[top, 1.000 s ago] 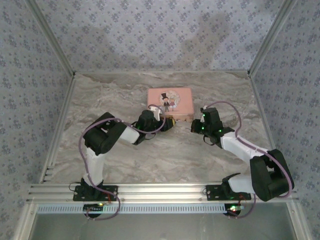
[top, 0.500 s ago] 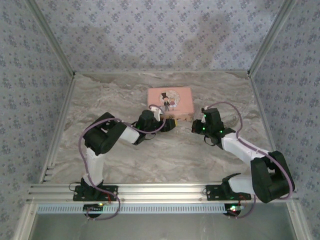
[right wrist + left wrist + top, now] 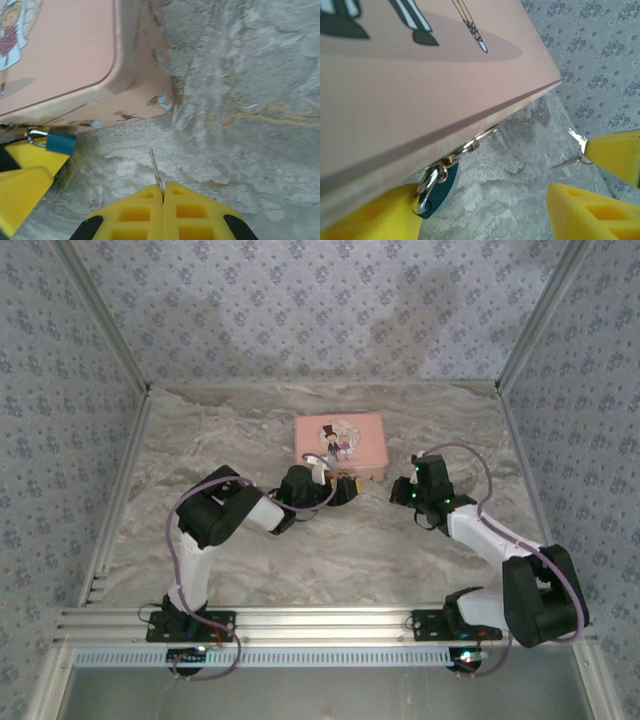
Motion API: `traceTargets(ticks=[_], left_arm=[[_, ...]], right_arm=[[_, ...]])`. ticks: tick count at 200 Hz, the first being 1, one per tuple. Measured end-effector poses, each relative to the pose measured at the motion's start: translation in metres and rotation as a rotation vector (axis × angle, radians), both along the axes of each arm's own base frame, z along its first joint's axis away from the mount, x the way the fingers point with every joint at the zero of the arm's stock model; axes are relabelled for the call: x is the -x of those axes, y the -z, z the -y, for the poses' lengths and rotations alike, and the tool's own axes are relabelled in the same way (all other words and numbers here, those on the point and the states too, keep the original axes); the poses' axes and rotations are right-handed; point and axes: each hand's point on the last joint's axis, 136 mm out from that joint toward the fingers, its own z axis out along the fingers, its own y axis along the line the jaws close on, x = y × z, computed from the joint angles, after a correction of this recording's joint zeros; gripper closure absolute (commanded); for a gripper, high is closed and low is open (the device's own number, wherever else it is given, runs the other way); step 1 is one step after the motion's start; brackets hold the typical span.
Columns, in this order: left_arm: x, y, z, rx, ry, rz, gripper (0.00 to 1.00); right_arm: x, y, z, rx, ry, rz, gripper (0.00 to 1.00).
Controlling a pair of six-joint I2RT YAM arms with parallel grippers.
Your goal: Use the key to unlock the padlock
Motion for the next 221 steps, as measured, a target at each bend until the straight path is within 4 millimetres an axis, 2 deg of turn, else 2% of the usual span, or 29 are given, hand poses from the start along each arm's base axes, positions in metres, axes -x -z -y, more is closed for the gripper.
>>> traceTargets(ticks=[47,84,117,177,200,221], left_arm=[[0.000,0.001,-0.002,-0.001,-0.021,0.010,0.35],[-0.002,0.001,-0.008,-0.020,-0.051,0.027,0.34],[-0.003,0.002,-0.011,-0.039,-0.064,0.040,0.34],[-0.007,0.002,-0.016,-0.048,-0.068,0.051,0.34],[-0.009,0.002,-0.018,-0.045,-0.065,0.049,0.34],[-0.010,0.002,-0.019,-0.044,-0.065,0.047,0.38]], right_arm=[[-0.033,-0.013,0.017,0.026,0.043,0.018,1.00],[-0.064,-0.002,0.014,0.052,0.017,-0.014,1.00],[-0.086,0.009,0.003,0.050,-0.036,-0.037,1.00],[-0.081,0.013,-0.016,0.034,-0.118,-0.035,1.00],[-0.070,0.023,-0.022,0.033,-0.145,-0.053,1.00],[-0.064,0.029,-0.023,0.035,-0.153,-0.071,1.00]])
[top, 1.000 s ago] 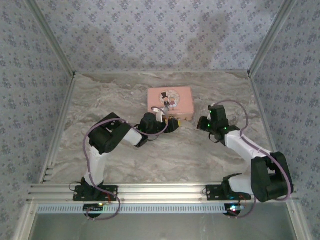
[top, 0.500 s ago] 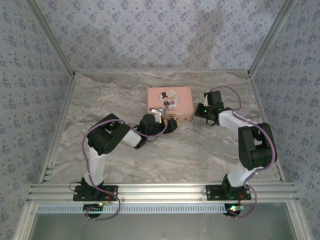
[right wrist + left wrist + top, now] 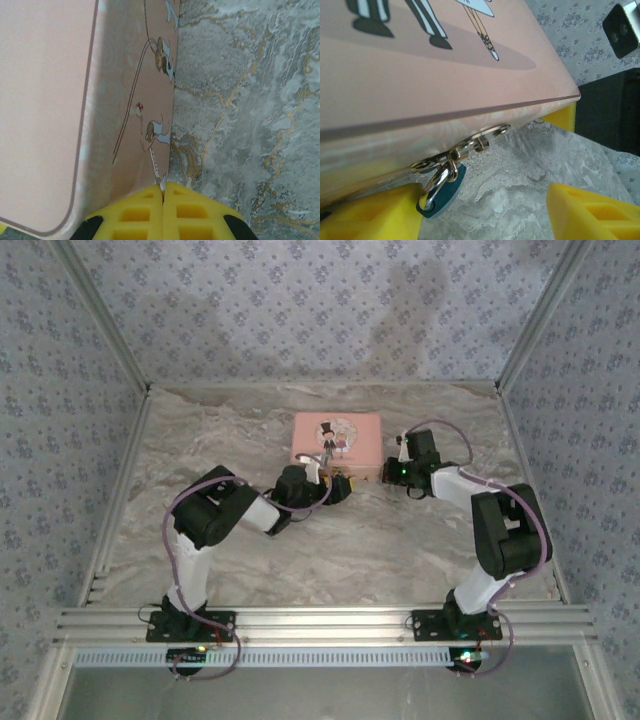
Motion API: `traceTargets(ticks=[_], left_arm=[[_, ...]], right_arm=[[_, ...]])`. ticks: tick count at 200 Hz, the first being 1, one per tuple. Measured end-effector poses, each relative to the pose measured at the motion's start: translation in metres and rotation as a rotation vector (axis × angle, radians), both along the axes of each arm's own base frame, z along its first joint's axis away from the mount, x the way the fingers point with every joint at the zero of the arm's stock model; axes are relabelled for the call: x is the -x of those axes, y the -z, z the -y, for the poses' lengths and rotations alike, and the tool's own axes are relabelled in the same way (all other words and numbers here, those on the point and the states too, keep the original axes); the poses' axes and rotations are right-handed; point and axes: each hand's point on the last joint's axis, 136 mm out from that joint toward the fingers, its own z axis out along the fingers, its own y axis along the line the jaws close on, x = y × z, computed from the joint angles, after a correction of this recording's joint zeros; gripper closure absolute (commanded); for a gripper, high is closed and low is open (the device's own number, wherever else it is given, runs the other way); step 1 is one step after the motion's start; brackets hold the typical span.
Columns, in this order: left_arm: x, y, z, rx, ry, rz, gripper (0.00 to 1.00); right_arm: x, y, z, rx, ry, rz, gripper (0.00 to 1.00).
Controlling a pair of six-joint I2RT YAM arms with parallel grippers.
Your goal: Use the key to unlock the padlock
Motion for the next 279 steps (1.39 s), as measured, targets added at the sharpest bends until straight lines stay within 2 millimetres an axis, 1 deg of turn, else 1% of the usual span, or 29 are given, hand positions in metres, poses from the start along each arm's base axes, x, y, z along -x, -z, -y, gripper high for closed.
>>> traceTargets(ticks=[25,63,114,158,214,244,279], left_arm=[[-0.001,0.001,-0.002,0.003,0.004,-0.009,0.41],[0.004,-0.002,-0.014,0.045,0.006,0.010,0.36],[0.011,-0.003,-0.009,0.055,0.060,0.001,0.35],[0.006,-0.010,-0.002,0.062,0.070,0.006,0.33],[0.002,-0.001,-0.003,0.045,0.058,-0.020,0.43],[0.000,0.000,-0.005,0.049,0.045,-0.035,0.52],[-0.003,0.001,-0.008,0.056,0.034,-0.048,0.55]], right_arm=[[0.000,0.000,-0.001,-0.002,-0.003,0.000,1.00],[0.000,-0.001,-0.001,-0.001,-0.005,0.003,1.00],[0.000,-0.001,-0.001,0.002,-0.010,0.005,1.00],[0.003,-0.001,-0.008,0.006,-0.032,0.007,1.00],[0.003,-0.002,-0.009,0.008,-0.037,0.008,1.00],[0.003,-0.002,-0.009,0.007,-0.037,0.008,1.00],[0.003,-0.002,-0.010,0.007,-0.040,0.010,1.00]])
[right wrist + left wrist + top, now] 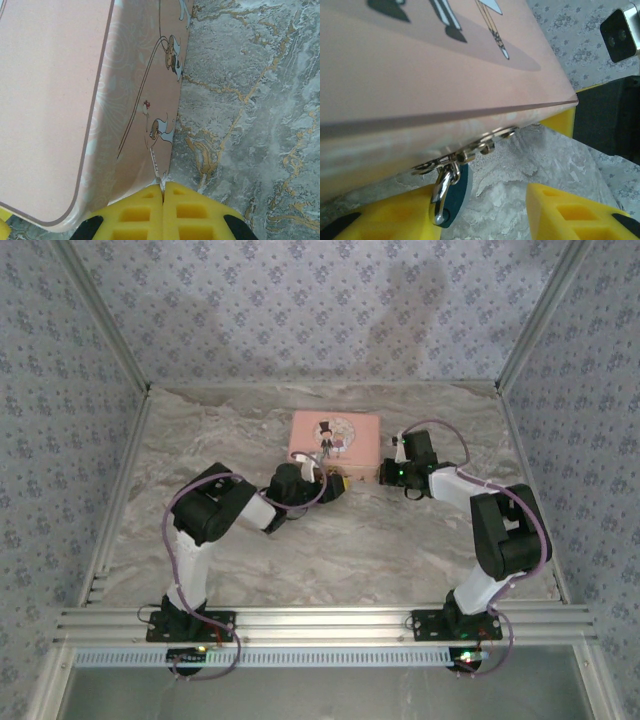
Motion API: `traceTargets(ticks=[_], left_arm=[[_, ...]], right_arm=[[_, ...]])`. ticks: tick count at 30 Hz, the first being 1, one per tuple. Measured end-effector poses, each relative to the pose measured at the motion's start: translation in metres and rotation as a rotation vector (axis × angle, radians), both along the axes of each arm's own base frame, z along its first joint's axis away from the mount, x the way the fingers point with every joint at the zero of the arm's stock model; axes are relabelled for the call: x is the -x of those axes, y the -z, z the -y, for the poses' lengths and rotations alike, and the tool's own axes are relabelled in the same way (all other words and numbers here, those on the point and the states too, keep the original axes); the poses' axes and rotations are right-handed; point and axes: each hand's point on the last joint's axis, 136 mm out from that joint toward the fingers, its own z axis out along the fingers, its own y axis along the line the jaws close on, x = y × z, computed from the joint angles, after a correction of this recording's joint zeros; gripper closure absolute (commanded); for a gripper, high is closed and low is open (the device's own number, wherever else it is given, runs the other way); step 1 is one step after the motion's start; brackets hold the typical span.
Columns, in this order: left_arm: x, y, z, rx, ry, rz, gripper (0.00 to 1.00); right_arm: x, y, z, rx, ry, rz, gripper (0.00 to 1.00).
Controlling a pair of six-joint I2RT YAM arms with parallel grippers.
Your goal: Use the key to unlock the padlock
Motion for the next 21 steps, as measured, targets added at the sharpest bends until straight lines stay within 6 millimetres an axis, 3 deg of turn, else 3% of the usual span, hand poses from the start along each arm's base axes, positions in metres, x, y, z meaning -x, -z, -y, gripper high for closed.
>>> traceTargets(ticks=[13,21], left_arm=[[0.002,0.003,-0.012,0.009,-0.017,0.006,0.66],[0.001,0.003,-0.014,0.010,-0.016,0.005,0.80]], right_arm=[[0.000,-0.001,-0.001,-0.001,-0.002,0.003,1.00],[0.000,-0.001,-0.001,-0.001,-0.003,0.004,1.00]])
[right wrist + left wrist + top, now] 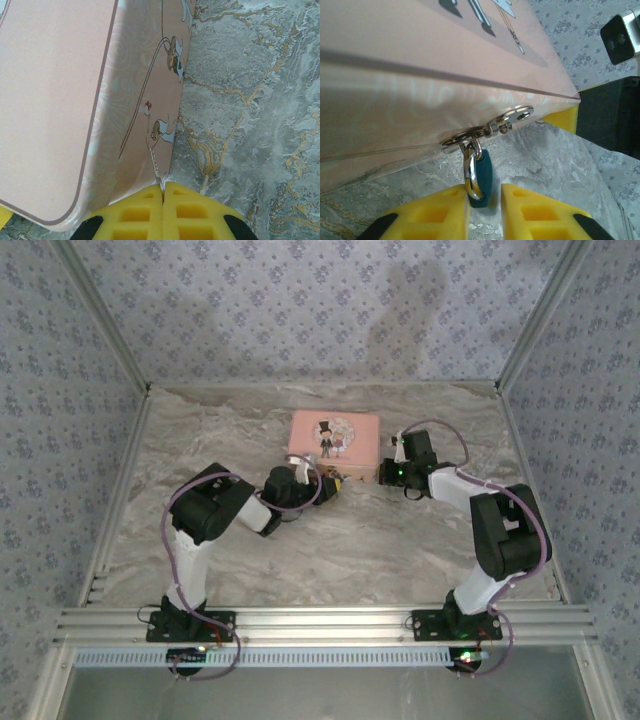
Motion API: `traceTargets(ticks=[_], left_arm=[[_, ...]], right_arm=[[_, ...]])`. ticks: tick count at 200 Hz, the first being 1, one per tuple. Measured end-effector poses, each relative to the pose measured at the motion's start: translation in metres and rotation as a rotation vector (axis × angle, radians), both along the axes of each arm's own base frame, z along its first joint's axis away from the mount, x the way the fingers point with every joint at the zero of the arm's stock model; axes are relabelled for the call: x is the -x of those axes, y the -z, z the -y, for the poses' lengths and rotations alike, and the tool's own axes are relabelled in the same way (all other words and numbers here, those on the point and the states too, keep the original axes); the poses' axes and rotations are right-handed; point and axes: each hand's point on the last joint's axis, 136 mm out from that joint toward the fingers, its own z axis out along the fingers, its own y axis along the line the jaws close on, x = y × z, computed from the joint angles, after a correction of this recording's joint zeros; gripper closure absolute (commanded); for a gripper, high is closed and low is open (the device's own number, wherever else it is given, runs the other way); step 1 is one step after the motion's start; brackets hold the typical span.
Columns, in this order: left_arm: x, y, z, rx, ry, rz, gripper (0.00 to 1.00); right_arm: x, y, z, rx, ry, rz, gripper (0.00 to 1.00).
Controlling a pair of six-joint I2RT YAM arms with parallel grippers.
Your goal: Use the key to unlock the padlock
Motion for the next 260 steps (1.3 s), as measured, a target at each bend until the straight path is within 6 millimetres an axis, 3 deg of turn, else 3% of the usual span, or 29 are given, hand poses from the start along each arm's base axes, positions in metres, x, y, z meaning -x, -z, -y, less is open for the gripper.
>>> traceTargets(ticks=[33,40,50,78,140,208,260], left_arm=[[-0.002,0.001,0.000,-0.005,-0.002,-0.002,0.84],[-0.002,0.001,-0.001,-0.006,-0.003,-0.002,0.81],[-0.003,0.001,-0.001,-0.008,-0.004,-0.002,0.68],[-0.004,0.000,-0.002,-0.010,-0.005,-0.011,0.53],[-0.006,-0.005,0.000,0.011,-0.008,-0.002,0.39],[-0.005,-0.012,0.008,0.057,0.037,0.033,0.31],[-0.007,-0.015,0.008,0.084,0.024,0.050,0.31]], right_arm=[[-0.001,-0.001,-0.001,-0.001,-0.002,0.006,1.00],[-0.001,-0.001,-0.001,-0.002,-0.002,0.007,1.00],[-0.001,-0.001,-0.001,-0.002,-0.002,0.007,1.00],[-0.002,-0.002,-0.002,-0.004,-0.002,0.013,1.00],[-0.001,-0.004,-0.008,-0.006,-0.018,0.021,1.00],[0.000,-0.003,-0.011,-0.006,-0.026,0.021,1.00],[0.000,-0.003,-0.011,-0.006,-0.026,0.021,1.00]])
